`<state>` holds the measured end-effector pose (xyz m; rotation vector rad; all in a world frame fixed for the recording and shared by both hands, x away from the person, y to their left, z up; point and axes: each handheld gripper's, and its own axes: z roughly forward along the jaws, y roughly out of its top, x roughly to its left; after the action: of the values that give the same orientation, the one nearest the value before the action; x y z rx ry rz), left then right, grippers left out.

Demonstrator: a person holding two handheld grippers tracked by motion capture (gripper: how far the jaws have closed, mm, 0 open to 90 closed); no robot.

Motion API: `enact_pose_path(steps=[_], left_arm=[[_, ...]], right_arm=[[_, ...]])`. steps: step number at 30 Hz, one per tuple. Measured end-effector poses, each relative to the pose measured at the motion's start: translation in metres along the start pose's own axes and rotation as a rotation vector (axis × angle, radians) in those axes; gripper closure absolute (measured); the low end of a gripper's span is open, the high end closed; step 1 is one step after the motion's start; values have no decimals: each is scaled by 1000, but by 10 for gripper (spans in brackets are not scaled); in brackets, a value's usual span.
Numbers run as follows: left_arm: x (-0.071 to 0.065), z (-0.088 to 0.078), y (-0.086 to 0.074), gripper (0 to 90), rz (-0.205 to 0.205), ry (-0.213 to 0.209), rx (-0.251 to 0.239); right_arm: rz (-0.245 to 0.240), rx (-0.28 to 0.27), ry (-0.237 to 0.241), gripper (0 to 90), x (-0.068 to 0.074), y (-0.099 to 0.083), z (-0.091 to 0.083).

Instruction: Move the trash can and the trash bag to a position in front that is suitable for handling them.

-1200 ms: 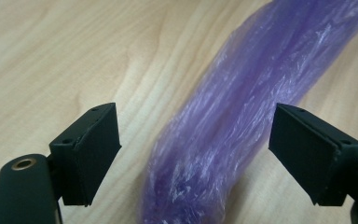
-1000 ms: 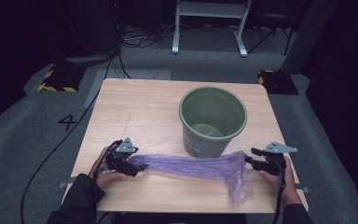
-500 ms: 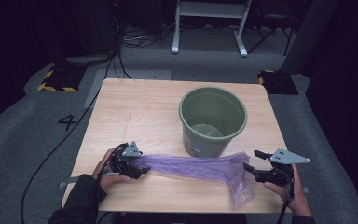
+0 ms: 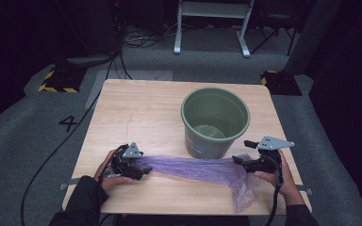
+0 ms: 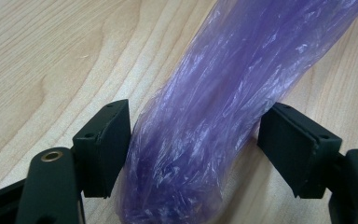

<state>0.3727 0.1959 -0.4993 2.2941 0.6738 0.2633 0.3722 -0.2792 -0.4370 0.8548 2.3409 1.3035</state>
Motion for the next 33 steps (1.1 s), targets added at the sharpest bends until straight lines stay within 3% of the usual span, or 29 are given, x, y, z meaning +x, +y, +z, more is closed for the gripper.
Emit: enact_pose_path(steps=[9,22,26,28,31,33], left_arm=[[1,0,-1,255,6,-3,-4],[1,0,-2,254,2,1,-14],[-1,1,-3,251,-9,7,-25],[-1,1,-3,250,-11,6,-31],[-1,1,-5,249,-12,8,-45],[-2,1,-6,249,-14,11,-44]], right_arm=[[-47,15,37,187,3,19,13],[-76,24,50,190,8,33,33],[-114,33,39,194,16,35,39],[-107,19,48,204,18,32,32],[-112,30,12,206,18,19,15],[-91,41,-10,209,16,9,3]])
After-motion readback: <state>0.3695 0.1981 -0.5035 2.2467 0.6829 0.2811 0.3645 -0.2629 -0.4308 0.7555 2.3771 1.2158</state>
